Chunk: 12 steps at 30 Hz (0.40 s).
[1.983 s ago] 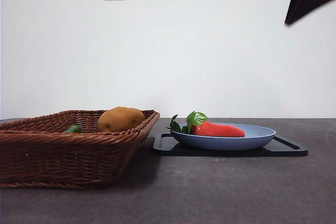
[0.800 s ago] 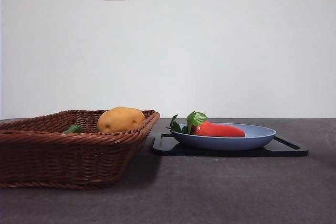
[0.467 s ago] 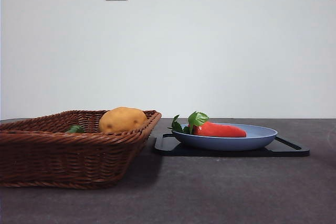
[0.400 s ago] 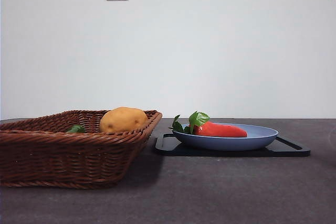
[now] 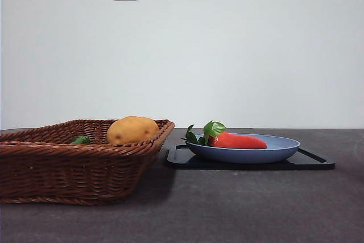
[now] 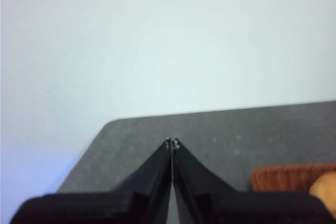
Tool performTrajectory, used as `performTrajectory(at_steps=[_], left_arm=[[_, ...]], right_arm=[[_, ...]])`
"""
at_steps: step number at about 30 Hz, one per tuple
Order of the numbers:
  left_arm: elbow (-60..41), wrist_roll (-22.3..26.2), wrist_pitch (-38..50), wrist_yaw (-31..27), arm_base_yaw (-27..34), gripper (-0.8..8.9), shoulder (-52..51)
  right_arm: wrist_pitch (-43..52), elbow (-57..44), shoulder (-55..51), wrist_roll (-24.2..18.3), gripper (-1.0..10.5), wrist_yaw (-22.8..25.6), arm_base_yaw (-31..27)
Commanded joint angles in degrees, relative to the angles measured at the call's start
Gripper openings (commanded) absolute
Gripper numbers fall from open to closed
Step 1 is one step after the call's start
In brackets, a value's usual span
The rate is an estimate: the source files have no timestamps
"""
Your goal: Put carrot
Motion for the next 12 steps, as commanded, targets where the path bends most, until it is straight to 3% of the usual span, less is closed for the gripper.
performTrajectory(at_steps=[1,12], left_arm=[[-5.40,0.42,1.68,0.66,1.38,0.08,-1.44],[-17.64,-4.76,3.32,3.45,4.87,0.08,-2.47]], right_arm=[[0.74,0.42,0.07,0.57,0.1,0.28,0.42],[0.74,0.42,0.07,0.57,0.1,0.28,0.42]])
